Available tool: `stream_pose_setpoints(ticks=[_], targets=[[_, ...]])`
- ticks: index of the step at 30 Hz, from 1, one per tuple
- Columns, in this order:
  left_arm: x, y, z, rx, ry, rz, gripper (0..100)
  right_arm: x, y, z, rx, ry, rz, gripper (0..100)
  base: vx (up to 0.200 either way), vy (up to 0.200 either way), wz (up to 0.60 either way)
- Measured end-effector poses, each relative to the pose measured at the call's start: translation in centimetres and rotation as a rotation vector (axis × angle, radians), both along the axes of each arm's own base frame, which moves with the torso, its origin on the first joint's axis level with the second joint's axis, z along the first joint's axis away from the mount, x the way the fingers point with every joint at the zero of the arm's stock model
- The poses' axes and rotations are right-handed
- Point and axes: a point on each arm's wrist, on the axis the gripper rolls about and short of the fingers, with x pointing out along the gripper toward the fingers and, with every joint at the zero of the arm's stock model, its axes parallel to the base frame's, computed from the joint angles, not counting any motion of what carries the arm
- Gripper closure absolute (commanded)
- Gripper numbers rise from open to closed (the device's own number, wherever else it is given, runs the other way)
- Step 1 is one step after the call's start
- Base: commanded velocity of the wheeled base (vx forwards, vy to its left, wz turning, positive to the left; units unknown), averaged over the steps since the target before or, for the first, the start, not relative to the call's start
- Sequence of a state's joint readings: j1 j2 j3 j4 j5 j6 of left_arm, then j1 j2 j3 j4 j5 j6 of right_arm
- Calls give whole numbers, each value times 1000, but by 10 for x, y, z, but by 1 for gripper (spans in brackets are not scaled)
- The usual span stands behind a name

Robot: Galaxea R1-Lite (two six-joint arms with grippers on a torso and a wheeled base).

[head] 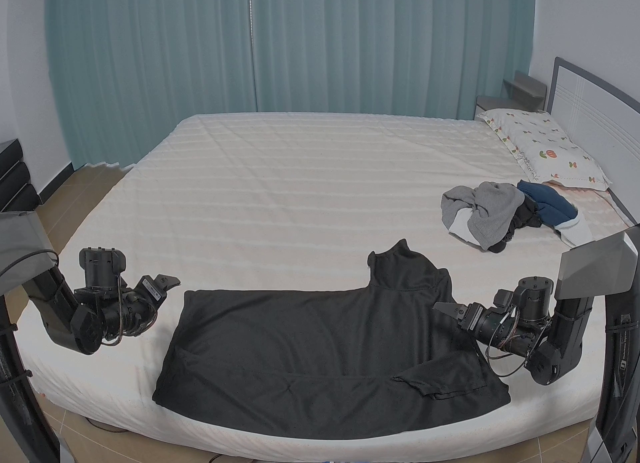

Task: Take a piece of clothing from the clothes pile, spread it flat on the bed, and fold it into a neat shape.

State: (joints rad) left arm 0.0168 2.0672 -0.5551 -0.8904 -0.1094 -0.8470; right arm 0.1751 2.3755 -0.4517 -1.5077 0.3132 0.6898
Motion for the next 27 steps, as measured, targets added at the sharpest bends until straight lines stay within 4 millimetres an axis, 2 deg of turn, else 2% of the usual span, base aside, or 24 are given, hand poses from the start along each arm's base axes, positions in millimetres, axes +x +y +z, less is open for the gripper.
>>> stream_pose_setpoints(ticks=[6,10,16,20,27], targets=[[26,2,-1,63,-30,-99,0,0,-2,0,9,7,-9,0,0,0,0],[51,3,-11,107,-32,-190,0,-1,-4,0,10,11,-14,0,0,0,0],[74,6,-28,202,-50,-273,0,-1,-4,-1,10,15,-16,0,0,0,0],[86,7,-40,221,-66,-287,0,-1,-5,-2,9,18,-17,0,0,0,0],[96,9,-52,216,-117,-299,0,0,-4,-2,10,15,-14,0,0,0,0]])
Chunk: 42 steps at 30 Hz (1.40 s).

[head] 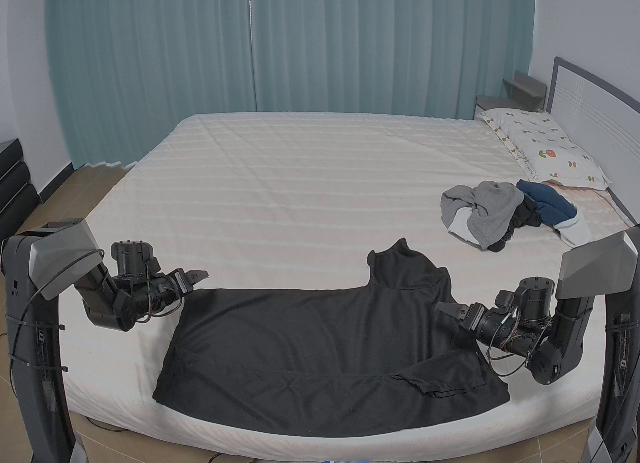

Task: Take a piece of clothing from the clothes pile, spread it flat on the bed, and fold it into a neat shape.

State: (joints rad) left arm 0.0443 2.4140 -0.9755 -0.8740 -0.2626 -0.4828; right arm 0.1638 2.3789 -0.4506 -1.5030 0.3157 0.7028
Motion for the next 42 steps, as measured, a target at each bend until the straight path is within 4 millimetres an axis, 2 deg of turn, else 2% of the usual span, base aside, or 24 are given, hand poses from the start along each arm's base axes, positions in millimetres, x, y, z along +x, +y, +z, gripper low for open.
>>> stream_pose_setpoints(ticks=[13,14,21,30,37,42], targets=[[4,-6,-16,-5,9,-15,0,1,2,0,4,-5,7,0,0,0,0],[4,-6,-17,-6,11,-16,100,1,2,0,4,-4,7,0,0,0,0],[4,-7,-17,1,-27,-3,100,1,2,0,3,-5,8,0,0,0,0],[-8,-5,-14,-38,-76,66,100,13,0,4,3,-32,-15,0,0,0,0],[-13,-2,-10,-40,-104,131,100,29,3,7,-28,-33,-49,0,0,0,0],[-15,1,-10,-43,-101,166,100,45,6,9,-131,-47,-32,0,0,0,0]])
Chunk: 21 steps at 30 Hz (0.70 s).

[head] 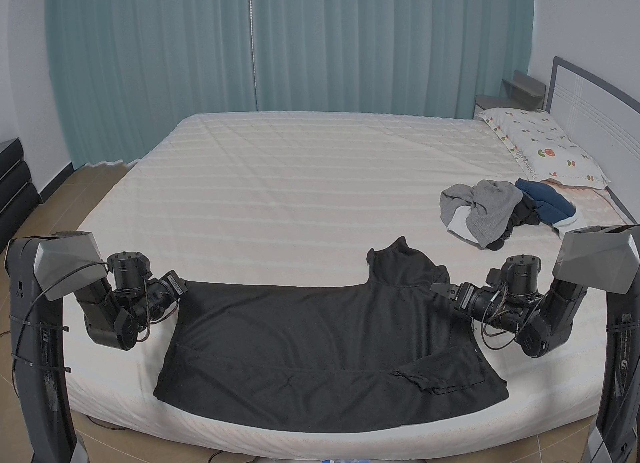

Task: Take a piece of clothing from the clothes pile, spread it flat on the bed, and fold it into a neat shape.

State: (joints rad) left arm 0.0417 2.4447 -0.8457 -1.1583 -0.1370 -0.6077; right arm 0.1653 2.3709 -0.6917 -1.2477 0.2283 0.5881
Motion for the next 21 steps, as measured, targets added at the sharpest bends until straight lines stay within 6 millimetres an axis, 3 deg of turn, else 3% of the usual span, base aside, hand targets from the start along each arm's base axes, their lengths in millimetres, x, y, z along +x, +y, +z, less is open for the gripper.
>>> stream_pose_setpoints(ticks=[12,21], targets=[[-5,6,7,-15,-3,35,100,58,13,23,-113,-31,-23,0,0,0,0],[-6,10,10,-16,-7,46,100,92,27,12,-124,-30,-17,0,0,0,0]])
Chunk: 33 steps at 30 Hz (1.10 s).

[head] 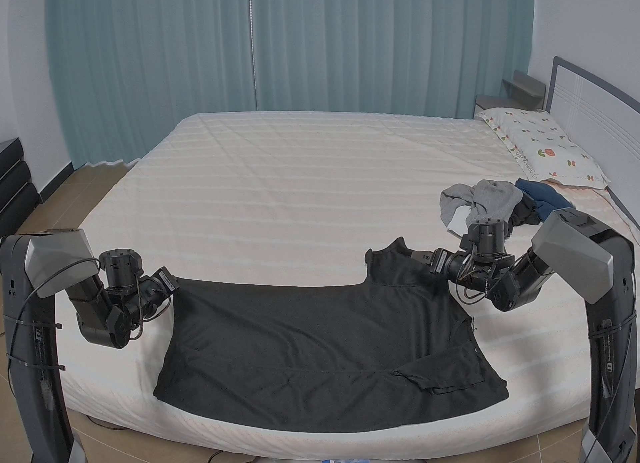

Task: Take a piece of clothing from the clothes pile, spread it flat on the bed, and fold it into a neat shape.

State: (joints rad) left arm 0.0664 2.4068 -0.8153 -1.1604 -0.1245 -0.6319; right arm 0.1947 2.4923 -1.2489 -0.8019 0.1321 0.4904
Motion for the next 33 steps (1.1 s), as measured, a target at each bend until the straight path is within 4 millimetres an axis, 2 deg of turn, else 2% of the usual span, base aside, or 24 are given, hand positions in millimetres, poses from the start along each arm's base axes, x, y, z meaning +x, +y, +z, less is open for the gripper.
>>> stream_pose_setpoints(ticks=[6,16,17,24,33], targets=[[0,3,3,3,-8,9,100,14,3,-4,-4,-2,-8,0,0,0,0],[0,5,4,8,-11,14,100,18,5,-10,-9,16,-7,0,0,0,0],[0,5,4,8,-11,14,100,18,5,-11,-10,19,-7,100,0,0,0],[1,5,3,8,-13,14,100,15,4,-16,-21,66,-7,100,0,0,0],[2,6,4,9,-19,16,100,14,-7,-14,-15,85,-31,100,0,0,0]])
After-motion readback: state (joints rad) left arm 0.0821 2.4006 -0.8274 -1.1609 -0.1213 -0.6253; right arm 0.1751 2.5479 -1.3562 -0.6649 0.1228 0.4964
